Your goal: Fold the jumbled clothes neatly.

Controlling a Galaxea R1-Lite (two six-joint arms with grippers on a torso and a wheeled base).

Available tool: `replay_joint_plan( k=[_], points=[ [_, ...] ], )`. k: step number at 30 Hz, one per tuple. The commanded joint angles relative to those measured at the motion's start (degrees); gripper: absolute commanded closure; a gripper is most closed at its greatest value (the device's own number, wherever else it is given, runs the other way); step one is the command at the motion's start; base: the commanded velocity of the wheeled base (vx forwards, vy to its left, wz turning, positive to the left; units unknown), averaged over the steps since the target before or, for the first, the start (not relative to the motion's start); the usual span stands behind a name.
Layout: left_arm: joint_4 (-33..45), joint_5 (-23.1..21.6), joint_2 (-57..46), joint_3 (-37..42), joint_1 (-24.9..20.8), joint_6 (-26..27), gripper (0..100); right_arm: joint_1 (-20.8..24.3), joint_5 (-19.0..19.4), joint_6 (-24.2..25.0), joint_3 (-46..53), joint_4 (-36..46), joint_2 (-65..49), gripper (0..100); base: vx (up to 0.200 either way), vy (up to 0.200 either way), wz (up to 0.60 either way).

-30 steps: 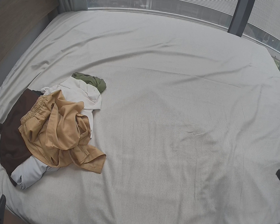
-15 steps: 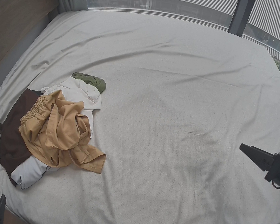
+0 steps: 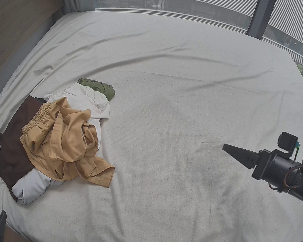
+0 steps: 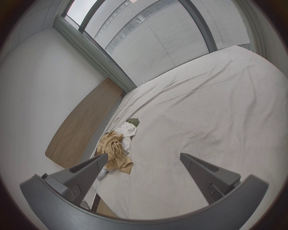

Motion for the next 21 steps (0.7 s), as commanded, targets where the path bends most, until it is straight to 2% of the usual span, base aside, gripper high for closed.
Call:
replay_joint_plan(
  k=[1,21],
  points=[
    [0.0,0.0,-0.9,1.0,0.0,0.0,0,3.6,-0.2,0.0,-3.5,-1.3,7.8,0,0.0,0.0,0.0],
    [0.0,-0.1,-0.9,1.0,0.0,-0.1,0,13.5,-0.2,0.9,-12.8,-1.4,23.6,0,0.0,0.0,0.0]
  ],
)
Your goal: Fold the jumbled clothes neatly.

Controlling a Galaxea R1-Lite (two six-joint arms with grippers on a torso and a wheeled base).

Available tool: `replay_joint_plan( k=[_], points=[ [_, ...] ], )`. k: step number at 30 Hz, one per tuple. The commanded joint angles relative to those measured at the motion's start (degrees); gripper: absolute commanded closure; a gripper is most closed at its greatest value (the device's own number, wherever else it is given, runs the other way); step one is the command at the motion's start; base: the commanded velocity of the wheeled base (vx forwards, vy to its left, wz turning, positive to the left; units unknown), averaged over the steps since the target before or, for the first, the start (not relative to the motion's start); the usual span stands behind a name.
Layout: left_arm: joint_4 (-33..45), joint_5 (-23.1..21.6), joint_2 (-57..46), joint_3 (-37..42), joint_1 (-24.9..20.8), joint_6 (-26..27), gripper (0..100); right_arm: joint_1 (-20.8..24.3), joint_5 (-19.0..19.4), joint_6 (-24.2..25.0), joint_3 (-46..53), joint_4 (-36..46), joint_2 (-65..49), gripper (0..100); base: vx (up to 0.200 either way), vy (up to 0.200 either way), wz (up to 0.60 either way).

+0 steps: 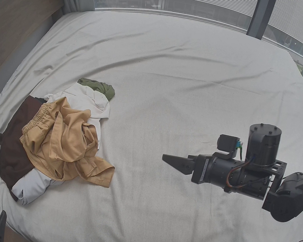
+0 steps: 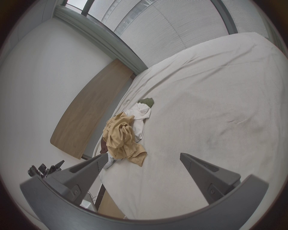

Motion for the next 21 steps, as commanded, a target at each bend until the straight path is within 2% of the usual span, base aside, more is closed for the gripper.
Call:
replay_joint_plan(
  k=[1,21],
  points=[
    [0.0,0.0,-0.9,1.0,0.0,-0.1,0,2.4,0.0,0.5,-1.7,0.0,4.7,0,0.0,0.0,0.0],
    [0.0,0.0,-0.9,1.0,0.0,-0.2,0,8.0,-0.2,1.5,-13.0,0.4,19.7,0,0.0,0.0,0.0]
  ],
)
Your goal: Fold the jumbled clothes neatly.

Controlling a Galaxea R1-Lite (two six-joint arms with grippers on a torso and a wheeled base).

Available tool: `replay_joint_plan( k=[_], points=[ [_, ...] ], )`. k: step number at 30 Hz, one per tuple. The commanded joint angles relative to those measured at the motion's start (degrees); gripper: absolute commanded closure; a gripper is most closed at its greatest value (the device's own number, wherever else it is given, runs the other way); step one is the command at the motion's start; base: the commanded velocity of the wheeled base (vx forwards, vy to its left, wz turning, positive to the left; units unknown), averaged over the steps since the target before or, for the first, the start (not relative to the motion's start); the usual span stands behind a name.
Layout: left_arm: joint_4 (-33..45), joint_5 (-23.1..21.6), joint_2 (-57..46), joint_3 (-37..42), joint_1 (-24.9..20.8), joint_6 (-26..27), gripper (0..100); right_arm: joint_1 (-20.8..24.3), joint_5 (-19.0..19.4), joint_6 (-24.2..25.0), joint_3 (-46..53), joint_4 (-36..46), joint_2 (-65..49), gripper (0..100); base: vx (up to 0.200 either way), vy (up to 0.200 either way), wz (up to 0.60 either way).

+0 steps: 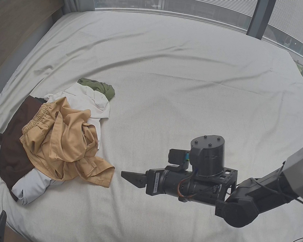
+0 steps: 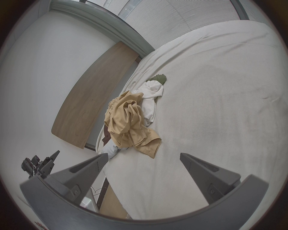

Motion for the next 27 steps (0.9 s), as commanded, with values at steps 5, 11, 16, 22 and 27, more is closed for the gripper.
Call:
replay_joint_plan(
  k=[5,11,16,22,27],
  points=[
    [0.0,0.0,-0.9,1.0,0.0,0.0,0,2.0,-1.9,0.3,-4.9,-0.6,8.5,0,0.0,0.0,0.0],
    [0.0,0.0,-0.9,1.0,0.0,0.0,0,2.7,-2.0,1.5,-7.8,-0.5,11.7,0,0.0,0.0,0.0],
    [0.0,0.0,-0.9,1.0,0.0,0.0,0,3.3,-3.2,1.9,-10.2,-0.1,14.3,0,0.0,0.0,0.0],
    [0.0,0.0,-0.9,1.0,0.0,0.0,0,3.8,-4.2,1.9,-14.3,0.0,18.2,0,0.0,0.0,0.0],
    [0.0,0.0,-0.8,1.0,0.0,0.0,0,4.3,-5.4,2.5,-18.1,0.4,21.6,0,0.0,0.0,0.0]
  ],
)
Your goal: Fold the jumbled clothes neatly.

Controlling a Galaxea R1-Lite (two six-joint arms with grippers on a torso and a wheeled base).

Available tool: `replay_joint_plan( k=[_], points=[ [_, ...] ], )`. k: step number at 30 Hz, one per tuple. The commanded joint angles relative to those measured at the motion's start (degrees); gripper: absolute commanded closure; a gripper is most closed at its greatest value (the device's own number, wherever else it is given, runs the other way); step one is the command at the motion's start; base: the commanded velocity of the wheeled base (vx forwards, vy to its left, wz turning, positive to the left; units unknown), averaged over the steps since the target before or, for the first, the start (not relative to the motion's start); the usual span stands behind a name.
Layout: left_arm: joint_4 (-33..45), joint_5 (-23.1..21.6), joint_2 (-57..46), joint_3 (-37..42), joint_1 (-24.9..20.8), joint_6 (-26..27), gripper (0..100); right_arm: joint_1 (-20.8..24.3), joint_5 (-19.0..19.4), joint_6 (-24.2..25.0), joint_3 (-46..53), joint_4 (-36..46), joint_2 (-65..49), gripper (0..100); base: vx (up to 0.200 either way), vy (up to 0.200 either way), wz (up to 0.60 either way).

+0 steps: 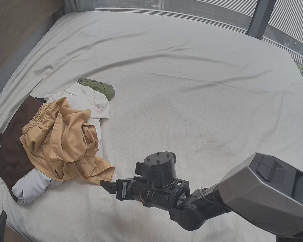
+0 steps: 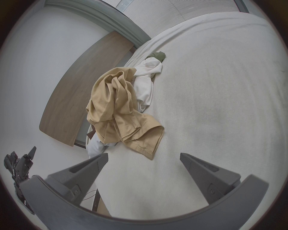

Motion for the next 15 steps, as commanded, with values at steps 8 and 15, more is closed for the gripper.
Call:
replay_joint_plan(
  k=[8,15],
  points=[
    [0.0,0.0,-0.8,1.0,0.0,0.0,0,0.8,-1.9,2.3,-9.3,3.1,6.8,0,0.0,0.0,0.0],
    [0.0,0.0,-0.9,1.0,0.0,0.0,0,1.8,-3.5,3.5,-13.1,3.1,9.7,0,0.0,0.0,0.0]
  ],
)
